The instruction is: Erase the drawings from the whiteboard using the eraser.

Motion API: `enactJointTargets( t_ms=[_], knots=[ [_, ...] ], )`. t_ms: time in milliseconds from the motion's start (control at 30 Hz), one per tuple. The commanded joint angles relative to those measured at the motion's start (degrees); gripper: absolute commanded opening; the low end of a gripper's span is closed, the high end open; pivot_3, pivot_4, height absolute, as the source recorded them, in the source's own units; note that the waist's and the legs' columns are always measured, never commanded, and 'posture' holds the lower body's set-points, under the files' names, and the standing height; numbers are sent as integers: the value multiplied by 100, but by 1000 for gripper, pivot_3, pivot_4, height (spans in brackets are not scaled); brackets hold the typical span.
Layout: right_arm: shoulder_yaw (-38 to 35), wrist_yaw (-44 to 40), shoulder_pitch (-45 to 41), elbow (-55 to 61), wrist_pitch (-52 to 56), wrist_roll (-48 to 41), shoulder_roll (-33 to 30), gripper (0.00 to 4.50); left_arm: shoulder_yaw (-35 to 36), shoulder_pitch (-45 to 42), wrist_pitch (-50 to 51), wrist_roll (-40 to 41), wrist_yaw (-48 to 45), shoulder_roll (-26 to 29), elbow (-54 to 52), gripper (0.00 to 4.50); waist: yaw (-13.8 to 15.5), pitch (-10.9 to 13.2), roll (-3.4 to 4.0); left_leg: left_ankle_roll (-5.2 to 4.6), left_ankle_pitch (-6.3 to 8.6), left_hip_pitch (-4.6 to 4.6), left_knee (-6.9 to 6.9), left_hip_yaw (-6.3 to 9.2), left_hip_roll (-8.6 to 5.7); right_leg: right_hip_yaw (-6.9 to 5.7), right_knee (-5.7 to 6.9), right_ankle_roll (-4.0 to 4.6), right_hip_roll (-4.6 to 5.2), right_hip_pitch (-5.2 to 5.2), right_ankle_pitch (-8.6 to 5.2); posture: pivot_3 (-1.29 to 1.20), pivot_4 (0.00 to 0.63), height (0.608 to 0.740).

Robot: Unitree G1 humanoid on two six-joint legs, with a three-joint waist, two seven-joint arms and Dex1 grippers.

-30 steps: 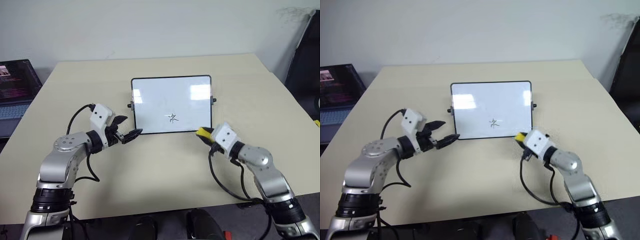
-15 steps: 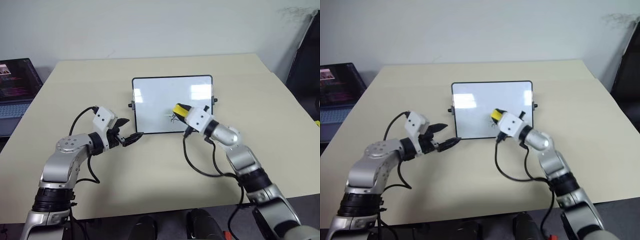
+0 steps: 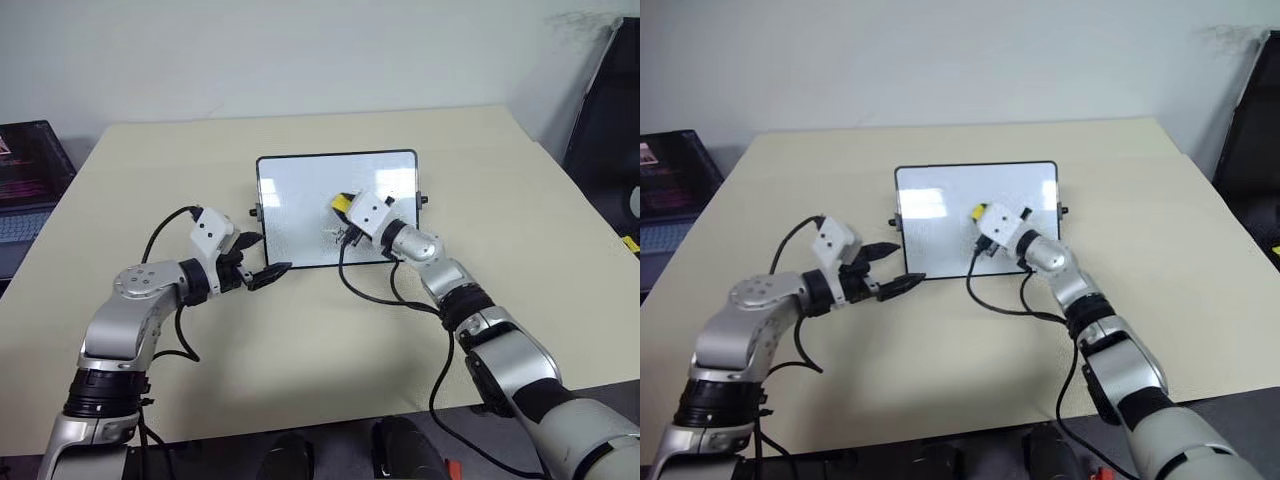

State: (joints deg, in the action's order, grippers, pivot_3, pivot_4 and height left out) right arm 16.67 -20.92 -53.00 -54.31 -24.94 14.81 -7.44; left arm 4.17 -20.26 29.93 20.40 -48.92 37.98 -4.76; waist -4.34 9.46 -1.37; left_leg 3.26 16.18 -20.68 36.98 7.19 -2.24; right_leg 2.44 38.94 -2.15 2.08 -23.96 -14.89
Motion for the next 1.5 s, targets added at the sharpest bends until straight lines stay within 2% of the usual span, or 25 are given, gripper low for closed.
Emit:
enactJointTargets(
  t_ms=[33,133,467,767,867,1033,1333,1500],
  knots=[
    [336,-45,247,-450,17,376,41,955,168,-63,-9,81,5,109,-156,4500,-37,0,0,0,0,9,0,1,0,-1,1,0,-2,8,0,0,150,740],
    [596,-9,324,-643,26,662,-11,955,173,-52,58,146,-62,132,-190,4500,-56,-1,1,-2,1,85,-3,-1,-2,1,-2,0,-13,80,-1,0,150,740],
    [653,-63,229,-241,-460,655,-177,955,220,-171,93,194,-53,162,55,4500,-47,6,2,-5,-4,172,-4,8,-2,-2,-8,-16,-43,176,-18,0,150,740],
    [69,-445,118,1190,-393,-104,-245,955,218,-172,143,217,-84,203,86,4500,-47,44,0,-1,3,138,-12,16,19,-3,-22,10,-41,144,-3,0,150,740],
    [42,-276,67,1182,-226,24,-289,955,210,-166,150,221,-86,205,77,4500,-38,42,-3,4,3,56,-7,19,17,-6,-18,12,-37,58,-2,0,150,740],
    [192,-25,149,704,136,366,-308,955,200,-154,194,223,-75,198,22,4500,-36,42,-4,12,-1,-24,-4,17,11,-7,-10,13,-5,-20,-1,0,150,740],
    [724,-1102,676,1024,424,630,-665,955,231,-155,222,242,-81,239,12,4500,-39,40,-6,4,2,0,-1,18,7,-12,-4,12,-7,6,-1,0,150,740],
    [559,-561,461,1127,547,718,-723,955,212,-192,216,249,-93,247,42,4500,-31,41,-6,4,2,54,-2,22,4,-16,-6,11,-17,59,-2,0,150,740]
  ],
)
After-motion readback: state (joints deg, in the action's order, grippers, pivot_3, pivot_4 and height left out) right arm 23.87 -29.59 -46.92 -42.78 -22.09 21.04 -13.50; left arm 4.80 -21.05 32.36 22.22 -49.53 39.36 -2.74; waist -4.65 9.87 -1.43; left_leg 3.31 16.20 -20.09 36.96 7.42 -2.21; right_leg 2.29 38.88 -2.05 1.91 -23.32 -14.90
